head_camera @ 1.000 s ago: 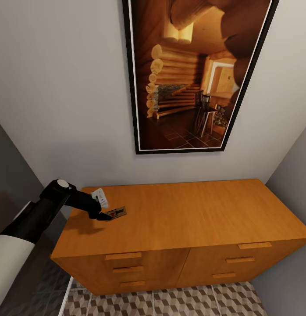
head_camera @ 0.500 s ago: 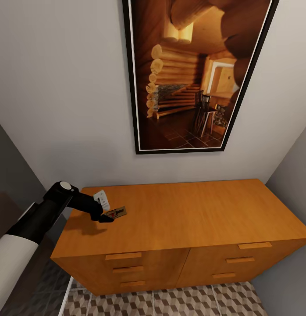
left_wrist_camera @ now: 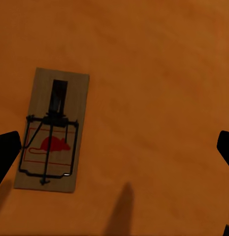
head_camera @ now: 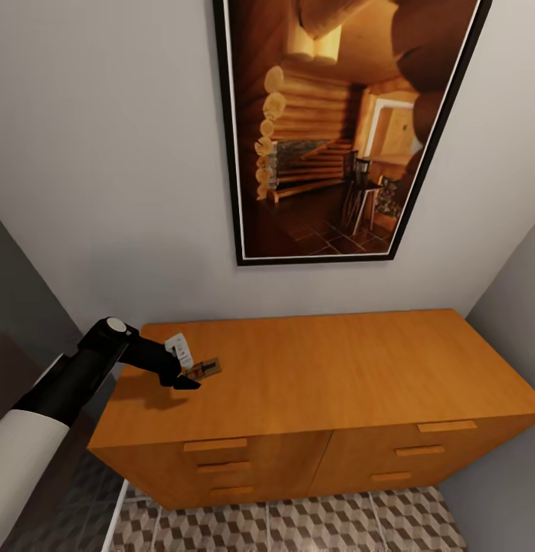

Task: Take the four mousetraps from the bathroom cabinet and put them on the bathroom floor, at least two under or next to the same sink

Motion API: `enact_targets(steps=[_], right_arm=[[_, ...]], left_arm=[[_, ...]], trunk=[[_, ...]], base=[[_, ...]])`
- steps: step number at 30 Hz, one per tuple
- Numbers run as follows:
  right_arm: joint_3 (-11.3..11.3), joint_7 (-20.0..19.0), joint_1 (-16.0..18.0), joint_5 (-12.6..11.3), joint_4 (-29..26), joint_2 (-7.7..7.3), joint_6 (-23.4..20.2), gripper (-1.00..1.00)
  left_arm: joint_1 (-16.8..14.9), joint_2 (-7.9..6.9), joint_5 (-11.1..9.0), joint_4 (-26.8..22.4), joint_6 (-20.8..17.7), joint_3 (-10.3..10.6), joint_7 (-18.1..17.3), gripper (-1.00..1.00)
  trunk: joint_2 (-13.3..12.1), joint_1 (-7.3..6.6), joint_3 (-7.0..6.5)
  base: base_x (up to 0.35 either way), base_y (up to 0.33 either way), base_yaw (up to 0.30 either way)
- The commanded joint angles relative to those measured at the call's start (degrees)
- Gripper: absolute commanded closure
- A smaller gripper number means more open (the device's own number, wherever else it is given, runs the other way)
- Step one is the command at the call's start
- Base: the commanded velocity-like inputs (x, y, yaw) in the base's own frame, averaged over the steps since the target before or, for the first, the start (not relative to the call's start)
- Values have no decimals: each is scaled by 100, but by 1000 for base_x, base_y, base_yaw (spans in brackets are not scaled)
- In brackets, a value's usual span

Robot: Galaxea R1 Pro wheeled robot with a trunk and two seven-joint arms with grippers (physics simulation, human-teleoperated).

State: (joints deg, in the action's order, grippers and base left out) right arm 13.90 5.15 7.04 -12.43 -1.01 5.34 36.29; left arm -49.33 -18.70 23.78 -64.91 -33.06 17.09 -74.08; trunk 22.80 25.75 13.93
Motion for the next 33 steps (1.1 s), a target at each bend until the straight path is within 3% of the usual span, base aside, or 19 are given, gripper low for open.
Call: enact_targets(steps=[1, 13, 33], right_arm=[[51, 12, 5, -49, 4, 2, 18, 100], [51, 12, 2, -49, 4, 2, 18, 100], [51, 12, 4, -49, 4, 9, 18, 100]], left_arm=[[-6, -3, 21, -6, -60, 7, -28, -100], [-6, 0, 37, -4, -60, 5, -28, -100], [-5, 30, 48, -7, -57, 12, -28, -100]], trunk=[[12, 3, 20], [12, 3, 117], [12, 3, 126]], base=[[0, 0, 0], [2, 0, 0], [101, 0, 0]])
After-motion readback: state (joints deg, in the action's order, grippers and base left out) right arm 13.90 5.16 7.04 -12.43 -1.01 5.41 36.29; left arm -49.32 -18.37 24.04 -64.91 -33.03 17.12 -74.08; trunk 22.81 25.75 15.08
